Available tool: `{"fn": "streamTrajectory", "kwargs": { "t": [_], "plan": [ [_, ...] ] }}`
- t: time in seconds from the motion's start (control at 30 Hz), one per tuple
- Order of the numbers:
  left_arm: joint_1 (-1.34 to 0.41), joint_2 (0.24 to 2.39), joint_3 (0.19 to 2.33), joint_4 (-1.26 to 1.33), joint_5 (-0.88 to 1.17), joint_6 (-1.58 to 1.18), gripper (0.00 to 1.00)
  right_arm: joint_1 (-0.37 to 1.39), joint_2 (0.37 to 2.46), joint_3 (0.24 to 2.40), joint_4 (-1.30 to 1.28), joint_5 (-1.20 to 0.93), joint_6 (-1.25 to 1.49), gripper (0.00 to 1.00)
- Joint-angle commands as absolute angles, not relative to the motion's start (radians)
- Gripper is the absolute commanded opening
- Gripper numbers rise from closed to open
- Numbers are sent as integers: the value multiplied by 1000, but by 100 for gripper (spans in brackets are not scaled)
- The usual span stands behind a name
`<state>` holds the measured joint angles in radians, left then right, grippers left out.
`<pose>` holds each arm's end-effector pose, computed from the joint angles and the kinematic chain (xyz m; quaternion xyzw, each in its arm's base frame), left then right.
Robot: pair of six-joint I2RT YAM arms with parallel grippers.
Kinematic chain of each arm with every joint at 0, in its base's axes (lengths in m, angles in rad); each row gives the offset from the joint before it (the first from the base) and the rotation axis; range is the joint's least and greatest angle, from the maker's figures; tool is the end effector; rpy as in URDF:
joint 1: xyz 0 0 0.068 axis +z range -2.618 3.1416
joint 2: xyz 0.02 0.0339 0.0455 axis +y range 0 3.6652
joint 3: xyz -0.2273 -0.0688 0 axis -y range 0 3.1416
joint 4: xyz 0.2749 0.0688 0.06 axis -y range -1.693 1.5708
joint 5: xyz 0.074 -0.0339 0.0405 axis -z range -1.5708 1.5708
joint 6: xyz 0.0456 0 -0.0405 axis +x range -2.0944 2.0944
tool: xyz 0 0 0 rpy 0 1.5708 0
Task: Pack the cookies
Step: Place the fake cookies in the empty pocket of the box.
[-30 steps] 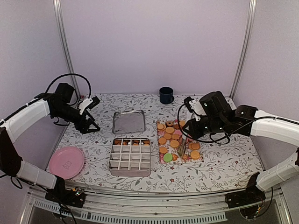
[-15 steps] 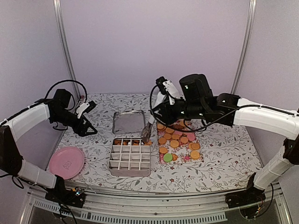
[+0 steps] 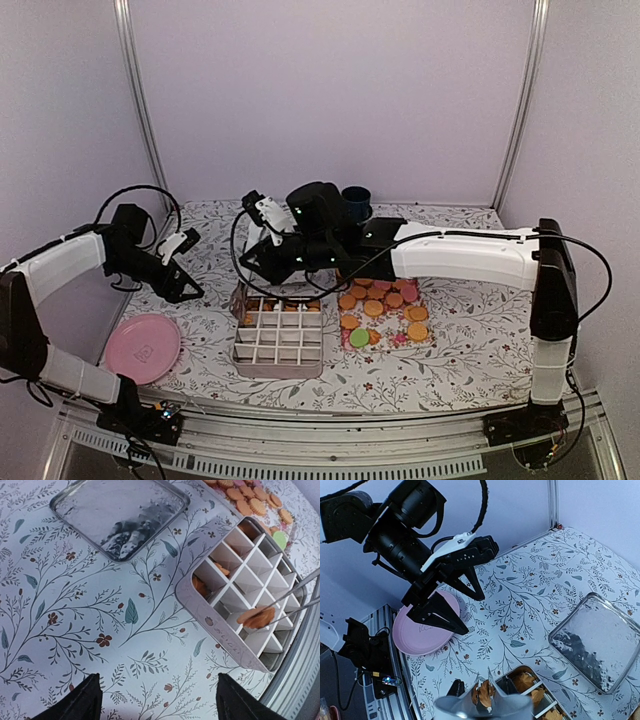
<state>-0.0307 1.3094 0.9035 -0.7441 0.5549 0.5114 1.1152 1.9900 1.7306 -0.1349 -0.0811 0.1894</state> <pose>0.2827 -0.0327 0.1767 0.3069 0.8909 -0.2123 0.2588 0.2184 0.4541 0.2627 -0.3913 0.7337 0.3634 0.4201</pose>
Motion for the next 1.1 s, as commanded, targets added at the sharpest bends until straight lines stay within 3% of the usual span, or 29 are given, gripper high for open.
{"fn": "streamTrajectory", "kwargs": {
  "t": [0.0, 0.5, 0.73, 1.07],
  "plan": [
    [-20, 1277, 898, -729, 563, 508, 79, 1116, 2018, 1786, -61, -79, 146, 0],
    [-20, 1271, 910, -745, 545, 524, 79, 1117, 2066, 1784, -67, -60, 123, 1],
    [-20, 1276, 915, -745, 549, 525, 79, 1116, 2041, 1774, -78, -37, 118, 25],
    [-21, 1289, 936, -750, 556, 525, 79, 1116, 1978, 1764, -77, -53, 120, 32]
  ]
}}
